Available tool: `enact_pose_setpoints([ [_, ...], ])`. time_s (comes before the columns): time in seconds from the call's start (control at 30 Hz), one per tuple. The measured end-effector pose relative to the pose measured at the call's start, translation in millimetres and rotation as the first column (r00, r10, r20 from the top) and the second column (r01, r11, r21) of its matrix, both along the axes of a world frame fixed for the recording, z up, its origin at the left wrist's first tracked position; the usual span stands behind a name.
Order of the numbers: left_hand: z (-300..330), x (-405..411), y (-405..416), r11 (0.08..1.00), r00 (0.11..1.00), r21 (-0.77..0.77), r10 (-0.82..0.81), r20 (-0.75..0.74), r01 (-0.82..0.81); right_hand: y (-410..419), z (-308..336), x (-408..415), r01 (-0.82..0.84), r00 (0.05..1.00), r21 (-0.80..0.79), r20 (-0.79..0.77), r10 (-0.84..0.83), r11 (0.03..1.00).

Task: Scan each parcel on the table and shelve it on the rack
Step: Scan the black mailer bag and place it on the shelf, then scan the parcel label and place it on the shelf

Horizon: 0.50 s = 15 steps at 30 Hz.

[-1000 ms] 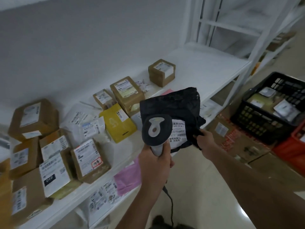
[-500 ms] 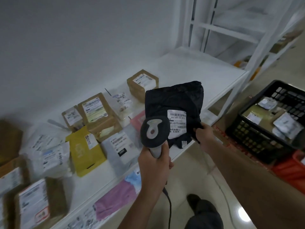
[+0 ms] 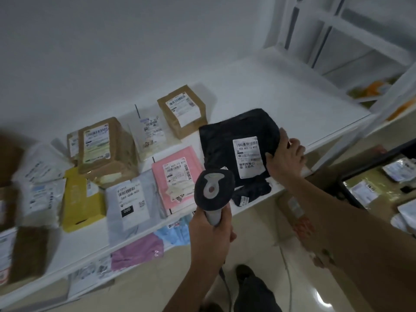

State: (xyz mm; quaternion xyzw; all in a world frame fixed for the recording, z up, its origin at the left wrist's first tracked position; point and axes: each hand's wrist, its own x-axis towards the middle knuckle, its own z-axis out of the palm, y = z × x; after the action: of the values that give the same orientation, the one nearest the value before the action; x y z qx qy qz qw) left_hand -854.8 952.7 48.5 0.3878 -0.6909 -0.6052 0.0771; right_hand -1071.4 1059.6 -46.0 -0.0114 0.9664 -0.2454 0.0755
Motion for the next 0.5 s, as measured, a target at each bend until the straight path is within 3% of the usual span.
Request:
enact_pose_setpoints([
  [0.07,0.4,-3.4,1.9,1.0,1.0,-0.016,0.021,0.014,-0.021,-15.2,-3.3,13.5,-0.132,0.978,0.121,-0.147,0.149,0.984],
  [0.1,0.4,-5.1,2.2,0.999,0.999,-0.025,0.033,0.021,-0.033,-23.7,-5.5,21.4,-0.222,0.959,0.147,-0.146,0.243,0.964],
  [0.2,-0.6,-8.1,1.2,0.997,0.997,-0.057,0.063,0.041,-0.061,-43.8,-22.3,36.1,-0.446,0.891,0.222,0.027,0.452,0.867],
  [0.4,-1.8,-4.7,-7.4,0.991,0.988,-0.051,0.131,0.087,-0.127,-62.9,-36.9,21.2,-0.636,0.765,0.285,0.118,0.633,0.717],
  [0.5,-1.4,-0.8,-12.1,0.988,0.984,-0.062,0.148,0.095,-0.142,-78.5,-34.6,8.3,-0.663,0.744,0.282,0.141,0.654,0.693],
])
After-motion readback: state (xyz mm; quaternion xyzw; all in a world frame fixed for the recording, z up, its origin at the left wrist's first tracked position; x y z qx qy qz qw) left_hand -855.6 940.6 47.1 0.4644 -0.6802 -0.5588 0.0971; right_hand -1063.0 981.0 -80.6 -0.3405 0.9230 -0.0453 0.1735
